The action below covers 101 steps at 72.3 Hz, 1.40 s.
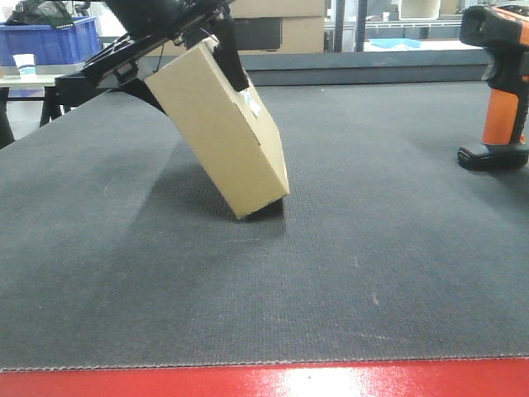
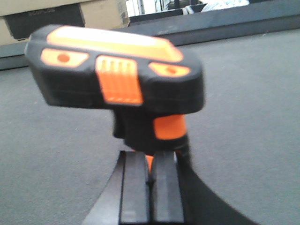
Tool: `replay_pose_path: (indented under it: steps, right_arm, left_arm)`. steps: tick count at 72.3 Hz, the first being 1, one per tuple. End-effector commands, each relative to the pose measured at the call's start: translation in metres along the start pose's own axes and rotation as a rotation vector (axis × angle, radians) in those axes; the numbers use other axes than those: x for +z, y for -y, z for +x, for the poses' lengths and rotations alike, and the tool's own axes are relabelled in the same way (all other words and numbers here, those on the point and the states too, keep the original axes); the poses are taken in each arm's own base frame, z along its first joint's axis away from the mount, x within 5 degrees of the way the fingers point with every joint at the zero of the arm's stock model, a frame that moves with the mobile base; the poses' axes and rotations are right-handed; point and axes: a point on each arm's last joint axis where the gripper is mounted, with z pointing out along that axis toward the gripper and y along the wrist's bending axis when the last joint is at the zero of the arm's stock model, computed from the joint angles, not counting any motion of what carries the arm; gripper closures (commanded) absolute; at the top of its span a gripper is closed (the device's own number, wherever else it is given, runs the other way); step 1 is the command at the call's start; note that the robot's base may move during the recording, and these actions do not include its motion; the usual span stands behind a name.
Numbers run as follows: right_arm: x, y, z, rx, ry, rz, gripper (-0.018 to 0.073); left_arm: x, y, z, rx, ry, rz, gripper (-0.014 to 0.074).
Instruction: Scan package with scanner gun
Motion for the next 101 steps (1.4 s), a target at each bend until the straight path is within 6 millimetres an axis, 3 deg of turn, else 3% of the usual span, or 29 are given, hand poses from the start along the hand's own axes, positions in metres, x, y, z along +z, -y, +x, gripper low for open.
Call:
replay_pose_path:
  steps: [1, 13, 27, 35, 41, 47, 65, 81, 101]
  right_arm:
    - [0.003, -0.001, 0.0, 0.013, 0.018, 0.001, 0.072]
    - [0.007, 0.002, 0.013, 0.019, -0.033, 0.011, 0.072]
    - [0.007, 0.002, 0.014, 0.019, -0.031, 0.01, 0.0708]
    - [0.007, 0.002, 0.013, 0.019, -0.029, 0.009, 0.0466]
    - [0.008, 0.002, 0.013, 0.019, -0.026, 0.009, 0.0162]
    - [0.008, 0.001, 0.011, 0.019, -0.012, 0.005, -0.002]
    - [0.019, 0.002, 0.007, 0.019, 0.066, -0.018, -0.001]
    - [0.032, 0.002, 0.019, 0.071, 0.064, 0.028, -0.001]
    - [0.048, -0.012, 0.019, 0.124, 0.078, 0.049, -0.001]
  left_arm:
    - [-0.005, 0.005, 0.001, 0.007, 0.009, 0.016, 0.0708]
    - [-0.005, 0.005, 0.001, 0.007, 0.009, 0.016, 0.0708]
    - [-0.005, 0.004, 0.001, 0.007, 0.007, 0.016, 0.0708]
    - [-0.005, 0.004, 0.001, 0.007, 0.007, 0.016, 0.0708]
    - [-0.005, 0.004, 0.001, 0.007, 0.007, 0.016, 0.0708]
    - [-0.005, 0.004, 0.001, 0.007, 0.007, 0.016, 0.0708]
    - [-0.005, 0.004, 0.001, 0.009, 0.007, 0.014, 0.0708]
    - [-0.005, 0.004, 0.001, 0.009, 0.006, 0.012, 0.0708]
    - [-0.005, 0.004, 0.001, 0.009, 0.004, 0.012, 0.0708]
